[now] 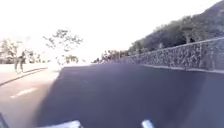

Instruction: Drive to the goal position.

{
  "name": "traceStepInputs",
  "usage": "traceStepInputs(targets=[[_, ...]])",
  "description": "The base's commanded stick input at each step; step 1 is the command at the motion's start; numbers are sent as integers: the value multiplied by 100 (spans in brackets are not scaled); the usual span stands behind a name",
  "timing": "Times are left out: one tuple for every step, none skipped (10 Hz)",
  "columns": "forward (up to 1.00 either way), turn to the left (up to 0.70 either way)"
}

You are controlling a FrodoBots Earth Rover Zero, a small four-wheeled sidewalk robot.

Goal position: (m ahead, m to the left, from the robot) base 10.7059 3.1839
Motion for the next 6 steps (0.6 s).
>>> traceStepInputs(targets=[[70,0],[70,0],[70,0],[70,0],[70,0],[70,0]])
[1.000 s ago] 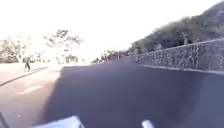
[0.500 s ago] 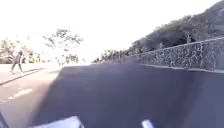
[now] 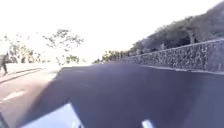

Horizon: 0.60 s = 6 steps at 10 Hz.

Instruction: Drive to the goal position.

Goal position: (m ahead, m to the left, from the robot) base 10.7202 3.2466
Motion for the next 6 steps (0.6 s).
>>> traceStepInputs(targets=[[70,0],[70,0],[70,0],[70,0],[70,0],[70,0]])
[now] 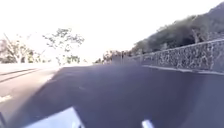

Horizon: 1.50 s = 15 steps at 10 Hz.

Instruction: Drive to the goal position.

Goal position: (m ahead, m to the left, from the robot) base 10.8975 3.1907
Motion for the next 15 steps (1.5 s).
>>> traceStepInputs(targets=[[70,0],[70,0],[70,0],[70,0],[70,0],[70,0],[70,0],[70,0],[70,0],[70,0],[70,0],[70,0],[70,0],[70,0],[70,0]])
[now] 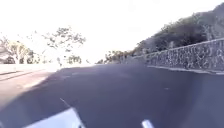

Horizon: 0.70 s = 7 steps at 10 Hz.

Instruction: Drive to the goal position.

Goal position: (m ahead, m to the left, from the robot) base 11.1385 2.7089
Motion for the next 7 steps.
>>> traceStepInputs(targets=[[70,0],[70,0],[70,0],[70,0],[70,0],[70,0],[70,0]])
